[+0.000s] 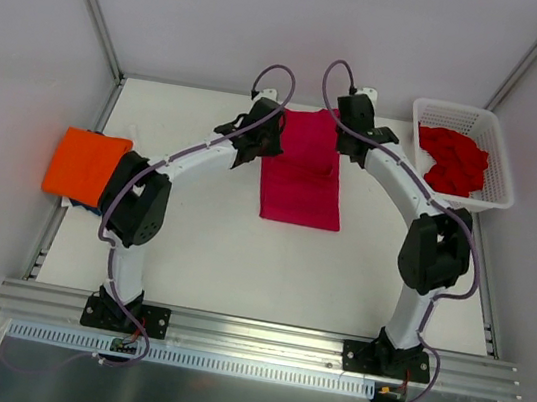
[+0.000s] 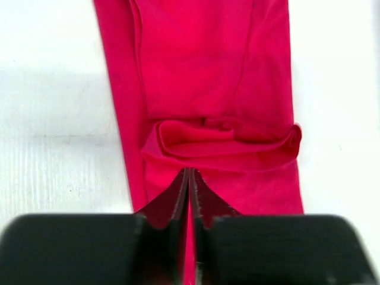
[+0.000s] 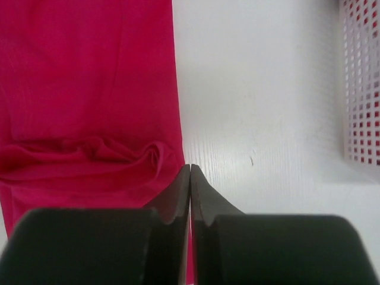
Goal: Fold and stack the t-shirts
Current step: Fold the tshirt
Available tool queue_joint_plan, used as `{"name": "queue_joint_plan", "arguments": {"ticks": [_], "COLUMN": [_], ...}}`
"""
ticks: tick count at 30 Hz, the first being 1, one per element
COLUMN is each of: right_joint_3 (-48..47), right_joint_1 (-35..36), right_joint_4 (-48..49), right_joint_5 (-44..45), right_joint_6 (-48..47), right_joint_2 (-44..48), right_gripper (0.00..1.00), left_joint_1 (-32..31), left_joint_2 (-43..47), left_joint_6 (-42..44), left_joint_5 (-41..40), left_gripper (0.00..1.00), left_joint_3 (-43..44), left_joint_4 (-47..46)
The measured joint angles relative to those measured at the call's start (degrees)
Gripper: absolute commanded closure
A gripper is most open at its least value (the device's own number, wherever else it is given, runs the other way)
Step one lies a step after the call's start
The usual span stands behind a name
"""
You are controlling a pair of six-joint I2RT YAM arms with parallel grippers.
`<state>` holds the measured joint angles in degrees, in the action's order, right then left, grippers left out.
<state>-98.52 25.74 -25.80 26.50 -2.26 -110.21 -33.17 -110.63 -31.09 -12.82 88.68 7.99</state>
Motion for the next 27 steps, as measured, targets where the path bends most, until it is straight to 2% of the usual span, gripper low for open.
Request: {"name": "queue_joint_plan", "arguments": {"ticks": [4, 9, 18, 27], "right_joint_3": [6.23, 11.34, 11.76, 9.31], "right_joint_1": [0.04, 0.22, 1.73, 2.19], "right_joint_4": [0.26, 0.28, 2.14, 1.99], "right_joint_5": [-2.73, -7.82, -13.51, -15.02], "right_joint_6": [1.2, 3.41, 6.1, 6.75], "right_joint_2": [2.84, 1.36, -4.09, -8.59], "right_gripper": [1.0, 0.99, 0.99, 1.0], "left_joint_1": [0.0, -0.13, -0.61, -0.61], "left_joint_2": [0.17, -0.33, -5.77, -12.63], "left_joint_6": [-0.59, -2.16, -3.37, -3.43], "left_joint_5": [2.56, 6.73, 11.23, 12.83], "left_gripper": [1.0, 1.0, 1.0, 1.0], "left_joint_3": [-1.22, -1.33, -1.33, 1.62], "left_joint_4": [0.15, 0.39, 0.0, -0.07]}}
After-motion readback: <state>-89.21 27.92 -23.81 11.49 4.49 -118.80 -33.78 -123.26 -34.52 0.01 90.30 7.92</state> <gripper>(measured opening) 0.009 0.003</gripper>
